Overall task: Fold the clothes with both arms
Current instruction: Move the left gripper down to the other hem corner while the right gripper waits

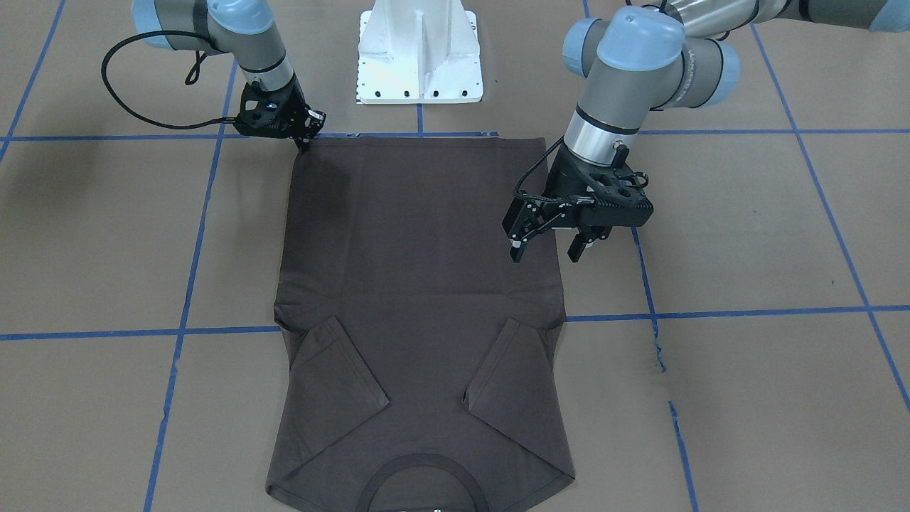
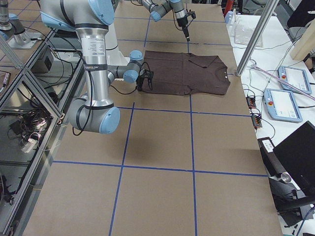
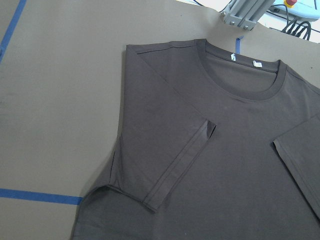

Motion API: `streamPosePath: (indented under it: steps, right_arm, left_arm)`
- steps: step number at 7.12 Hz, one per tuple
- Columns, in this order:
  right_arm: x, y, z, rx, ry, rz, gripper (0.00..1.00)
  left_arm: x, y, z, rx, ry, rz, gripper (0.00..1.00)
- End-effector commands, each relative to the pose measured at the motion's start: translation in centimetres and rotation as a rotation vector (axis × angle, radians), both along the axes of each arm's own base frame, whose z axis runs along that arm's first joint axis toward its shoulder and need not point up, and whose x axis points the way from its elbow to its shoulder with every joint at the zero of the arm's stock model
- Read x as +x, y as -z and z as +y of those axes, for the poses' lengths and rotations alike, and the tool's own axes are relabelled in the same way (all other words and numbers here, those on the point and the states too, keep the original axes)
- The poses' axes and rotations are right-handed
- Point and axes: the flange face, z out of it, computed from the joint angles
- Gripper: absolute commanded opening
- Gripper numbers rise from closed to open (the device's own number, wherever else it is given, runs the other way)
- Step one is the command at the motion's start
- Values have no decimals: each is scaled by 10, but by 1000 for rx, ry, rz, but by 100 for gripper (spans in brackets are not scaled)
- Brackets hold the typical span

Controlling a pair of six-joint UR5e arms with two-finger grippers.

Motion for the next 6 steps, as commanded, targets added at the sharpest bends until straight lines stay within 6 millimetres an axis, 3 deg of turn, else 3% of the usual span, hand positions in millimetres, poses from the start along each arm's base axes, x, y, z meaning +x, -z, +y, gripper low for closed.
streamPosePath:
  steps: [1, 2, 3, 4, 6]
  right_arm:
    - [9, 17, 1, 8, -2, -35, 0]
    - [15, 30, 2, 16, -1, -64, 0]
    - [21, 42, 3, 22, -3, -89, 0]
    - [28, 55, 4, 29, -3, -117, 0]
    - [33, 59, -2, 28, -8, -128, 0]
  left_arm:
    - [-5, -27, 4, -41, 1, -19, 100]
    - [-20, -57, 41, -113, -4, 1, 100]
    - [-17, -67, 93, -199, -4, 43, 100]
    - [-4, -76, 134, -250, 16, 48, 100]
    - [56, -89, 208, -401, 85, 65, 99]
